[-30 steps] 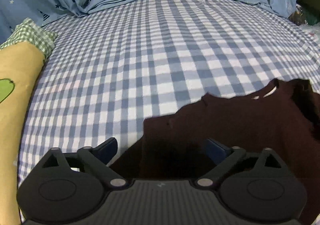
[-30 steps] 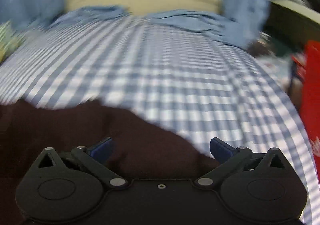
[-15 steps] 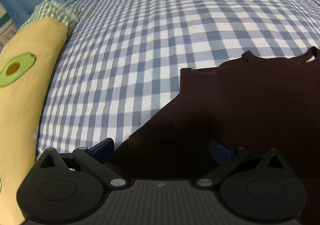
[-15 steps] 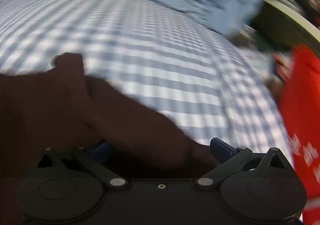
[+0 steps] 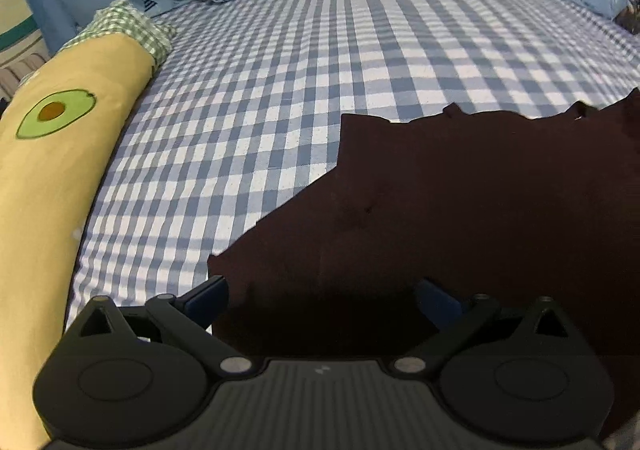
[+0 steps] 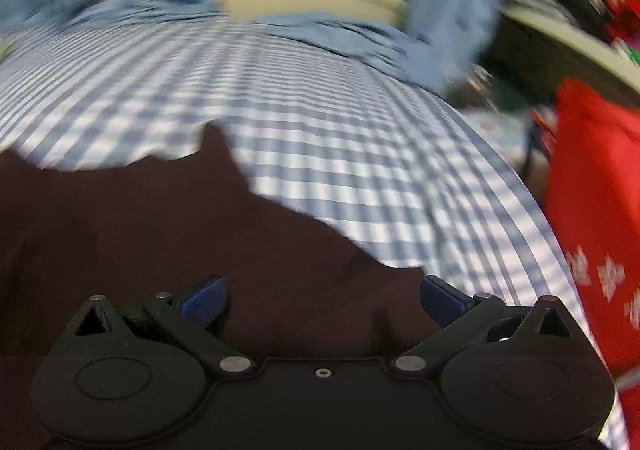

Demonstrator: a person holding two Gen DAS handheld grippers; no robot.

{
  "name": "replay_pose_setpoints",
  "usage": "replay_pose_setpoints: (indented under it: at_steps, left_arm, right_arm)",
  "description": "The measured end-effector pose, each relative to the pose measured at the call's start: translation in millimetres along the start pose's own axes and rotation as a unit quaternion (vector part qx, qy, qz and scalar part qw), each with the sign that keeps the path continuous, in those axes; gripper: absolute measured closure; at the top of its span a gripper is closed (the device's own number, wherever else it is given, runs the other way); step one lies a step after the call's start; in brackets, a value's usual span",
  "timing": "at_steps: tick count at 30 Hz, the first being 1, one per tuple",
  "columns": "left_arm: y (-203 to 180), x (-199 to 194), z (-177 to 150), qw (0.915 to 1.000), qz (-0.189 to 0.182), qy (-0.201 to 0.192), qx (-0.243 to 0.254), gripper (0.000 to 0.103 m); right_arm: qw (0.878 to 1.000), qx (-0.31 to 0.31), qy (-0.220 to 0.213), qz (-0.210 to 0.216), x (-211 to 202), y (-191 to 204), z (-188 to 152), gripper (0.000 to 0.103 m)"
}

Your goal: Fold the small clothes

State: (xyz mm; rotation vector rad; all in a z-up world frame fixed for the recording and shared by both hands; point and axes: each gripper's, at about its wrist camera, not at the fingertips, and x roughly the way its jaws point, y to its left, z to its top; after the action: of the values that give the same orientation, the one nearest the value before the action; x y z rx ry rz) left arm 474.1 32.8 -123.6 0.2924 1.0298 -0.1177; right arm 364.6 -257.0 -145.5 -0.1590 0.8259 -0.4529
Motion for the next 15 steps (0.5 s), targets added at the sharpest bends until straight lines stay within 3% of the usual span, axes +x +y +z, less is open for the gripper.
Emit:
replay_pose_setpoints:
  at_steps: [3,8,12,15]
  left_arm:
    - [0.6,-16.0,-13.6,0.9997,0.004,-0.001,-0.023,0.001]
    - [4.5,-41.9,-39.4,0.9974,0.005,0.009,-0.071,0.001]
    - [13.1,-53.1,-60.3,0.9935,0.003,0.025,-0.111,0.001]
    - [18.6,-57.7,-74.9,0.9903,-0.003,0.038,-0.134,0.001]
  right_arm:
    - [0.998,-0.047,0.003,0.030,-3.4,16.9,-5.5,0.001]
    - [0.996,-0.066,0.021,0.062,20.0,26.7,11.3,0.001]
    - [0.997,-0.067,0.033,0.025,54.4,29.5,32.7,0.001]
    - [0.992,-0.012,0.113,-0.049,93.3,11.3,47.7,0.001]
